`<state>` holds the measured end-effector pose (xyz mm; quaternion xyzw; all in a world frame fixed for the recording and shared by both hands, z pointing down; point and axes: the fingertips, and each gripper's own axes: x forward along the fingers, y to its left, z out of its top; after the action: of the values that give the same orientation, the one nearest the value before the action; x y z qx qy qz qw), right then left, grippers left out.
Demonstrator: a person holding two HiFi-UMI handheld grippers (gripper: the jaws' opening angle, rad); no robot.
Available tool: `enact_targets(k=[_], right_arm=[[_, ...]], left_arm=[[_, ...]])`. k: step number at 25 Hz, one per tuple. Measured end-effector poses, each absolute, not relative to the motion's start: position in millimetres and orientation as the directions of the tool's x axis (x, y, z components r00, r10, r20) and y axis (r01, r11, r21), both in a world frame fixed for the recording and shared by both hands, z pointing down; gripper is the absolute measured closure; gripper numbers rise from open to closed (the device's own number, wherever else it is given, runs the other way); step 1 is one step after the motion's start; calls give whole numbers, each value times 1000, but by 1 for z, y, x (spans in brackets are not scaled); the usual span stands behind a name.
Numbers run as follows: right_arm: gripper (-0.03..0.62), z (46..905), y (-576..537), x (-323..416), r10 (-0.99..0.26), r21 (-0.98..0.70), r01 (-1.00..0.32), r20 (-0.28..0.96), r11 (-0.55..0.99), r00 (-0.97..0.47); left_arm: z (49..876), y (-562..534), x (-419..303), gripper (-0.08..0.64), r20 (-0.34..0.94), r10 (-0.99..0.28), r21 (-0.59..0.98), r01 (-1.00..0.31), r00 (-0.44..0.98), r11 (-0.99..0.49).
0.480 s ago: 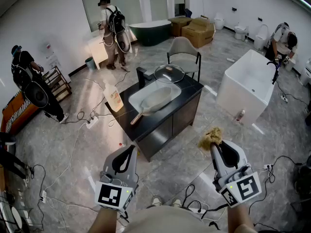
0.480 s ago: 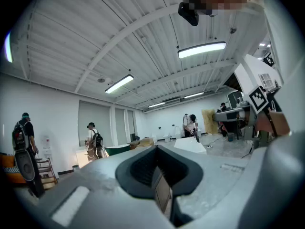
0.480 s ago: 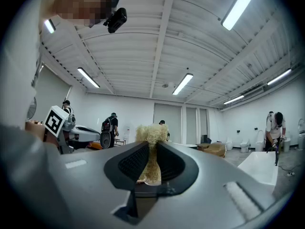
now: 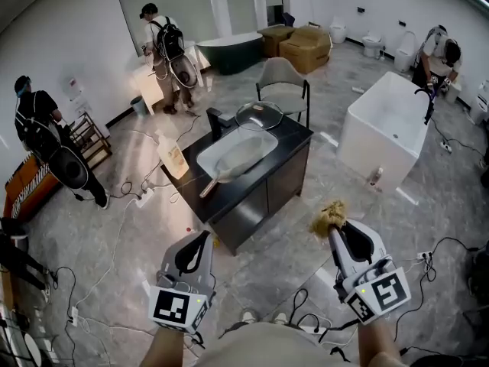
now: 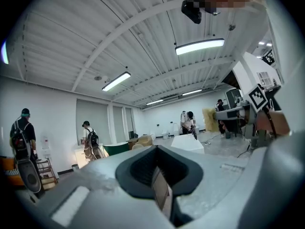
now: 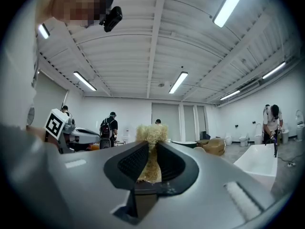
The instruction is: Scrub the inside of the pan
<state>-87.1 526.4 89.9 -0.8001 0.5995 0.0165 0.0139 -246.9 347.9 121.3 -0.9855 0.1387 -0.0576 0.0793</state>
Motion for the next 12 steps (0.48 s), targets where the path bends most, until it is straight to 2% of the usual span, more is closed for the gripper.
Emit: enact_targets(k=[12], right_arm=[[529,114,558,-60,-957,0,-957,-1,-292,292]], left_arm=[[133,373,-220,558,98,-275,-197,-253,956,-947]])
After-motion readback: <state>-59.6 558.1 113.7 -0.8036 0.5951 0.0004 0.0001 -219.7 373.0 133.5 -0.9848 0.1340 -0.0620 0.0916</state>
